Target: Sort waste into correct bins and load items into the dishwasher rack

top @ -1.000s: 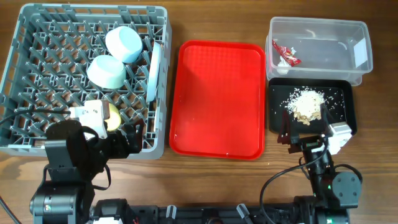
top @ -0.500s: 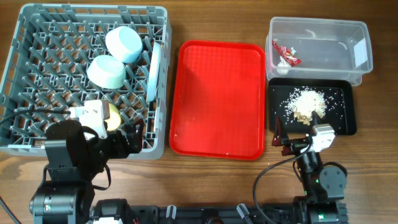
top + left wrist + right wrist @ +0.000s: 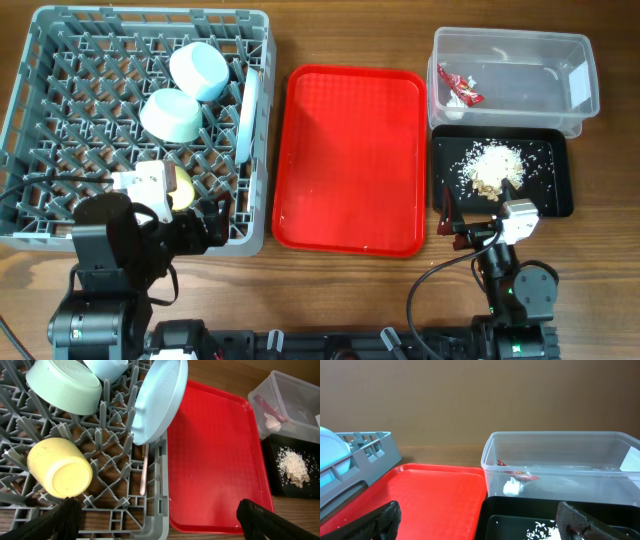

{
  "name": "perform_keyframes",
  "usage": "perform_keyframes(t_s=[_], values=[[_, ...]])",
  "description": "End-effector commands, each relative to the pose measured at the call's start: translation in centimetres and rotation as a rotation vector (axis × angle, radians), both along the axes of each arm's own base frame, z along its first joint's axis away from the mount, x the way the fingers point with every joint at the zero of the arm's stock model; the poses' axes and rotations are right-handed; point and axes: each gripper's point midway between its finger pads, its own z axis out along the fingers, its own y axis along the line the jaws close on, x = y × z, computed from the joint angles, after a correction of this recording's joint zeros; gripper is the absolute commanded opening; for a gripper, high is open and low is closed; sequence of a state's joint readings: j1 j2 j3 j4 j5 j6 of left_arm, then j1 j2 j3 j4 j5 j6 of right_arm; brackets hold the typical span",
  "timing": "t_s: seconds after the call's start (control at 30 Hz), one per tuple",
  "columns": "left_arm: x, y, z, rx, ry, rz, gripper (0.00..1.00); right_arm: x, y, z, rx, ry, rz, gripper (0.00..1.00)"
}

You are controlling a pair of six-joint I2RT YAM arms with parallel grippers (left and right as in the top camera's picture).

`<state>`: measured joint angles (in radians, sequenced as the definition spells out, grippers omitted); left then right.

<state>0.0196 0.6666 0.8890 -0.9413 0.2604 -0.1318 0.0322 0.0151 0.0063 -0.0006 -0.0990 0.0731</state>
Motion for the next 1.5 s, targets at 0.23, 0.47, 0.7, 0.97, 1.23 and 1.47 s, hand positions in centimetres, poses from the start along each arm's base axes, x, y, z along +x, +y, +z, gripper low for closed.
perform_keyframes(t_s=[0.23,0.47,0.7,0.97,1.23,1.47], values=[[-0.1,-0.3,0.0,0.007,-0.009,-0.025,1.0,0.0,-0.2,0.3,-0.013,-0.015,-0.014,1.0],[-0.2,-0.3,0.2,0.007,-0.017,-0.025,1.0,0.0,-0.2,0.3,-0.013,-0.015,-0.014,1.0],[-1.3,1.4,0.3,0.075,-0.076,0.05,1.0,0.0,-0.2,0.3,-0.014,-0.015,-0.014,1.0],[-1.3,1.4,-2.8,0.062,-0.333,0.064,1.0,0.0,-0.2,0.3,-0.013,-0.015,-0.014,1.0],[1.0,1.2,-2.6,0.055,-0.634,0.067,1.0,0.0,-0.2,0.3,-0.013,-0.015,-0.014,1.0],[2.1,1.5,-2.1,0.035,-0.807,0.102,1.0,0.0,-0.2,0.3,-0.013,-0.015,-0.014,0.99]])
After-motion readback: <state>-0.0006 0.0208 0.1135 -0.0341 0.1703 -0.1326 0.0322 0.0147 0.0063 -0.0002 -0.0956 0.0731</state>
